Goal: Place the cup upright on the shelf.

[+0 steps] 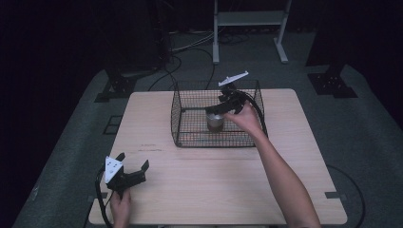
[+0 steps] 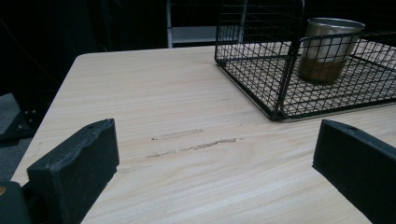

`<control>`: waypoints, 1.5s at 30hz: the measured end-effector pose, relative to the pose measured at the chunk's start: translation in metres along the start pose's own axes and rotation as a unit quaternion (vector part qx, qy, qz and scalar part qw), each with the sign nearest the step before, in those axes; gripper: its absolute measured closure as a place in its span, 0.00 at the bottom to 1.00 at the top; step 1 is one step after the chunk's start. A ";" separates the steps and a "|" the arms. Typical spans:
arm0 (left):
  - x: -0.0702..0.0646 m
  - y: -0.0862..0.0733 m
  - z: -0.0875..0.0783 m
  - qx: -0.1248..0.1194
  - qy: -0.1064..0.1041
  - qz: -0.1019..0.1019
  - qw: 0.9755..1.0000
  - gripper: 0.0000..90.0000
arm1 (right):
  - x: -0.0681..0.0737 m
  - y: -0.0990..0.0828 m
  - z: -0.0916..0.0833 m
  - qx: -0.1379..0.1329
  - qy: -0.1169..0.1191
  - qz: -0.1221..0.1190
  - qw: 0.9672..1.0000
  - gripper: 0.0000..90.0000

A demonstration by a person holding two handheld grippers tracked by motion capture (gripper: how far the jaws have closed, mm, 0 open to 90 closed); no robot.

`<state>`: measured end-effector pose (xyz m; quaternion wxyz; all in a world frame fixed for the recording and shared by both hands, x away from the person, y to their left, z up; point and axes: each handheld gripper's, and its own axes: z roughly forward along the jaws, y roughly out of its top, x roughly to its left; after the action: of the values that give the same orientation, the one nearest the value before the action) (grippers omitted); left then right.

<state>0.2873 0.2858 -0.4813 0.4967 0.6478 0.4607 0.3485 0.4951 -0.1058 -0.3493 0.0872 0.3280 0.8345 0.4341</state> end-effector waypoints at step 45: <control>-0.001 0.000 0.001 -0.001 0.002 0.003 1.000 0.00 | 0.023 -0.047 -0.065 -0.021 0.031 -0.010 0.999 0.15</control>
<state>0.2875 0.2849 -0.4817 0.4960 0.6477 0.4594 0.3514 0.4271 -0.1534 -0.3434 0.0726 0.3047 0.8308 0.4601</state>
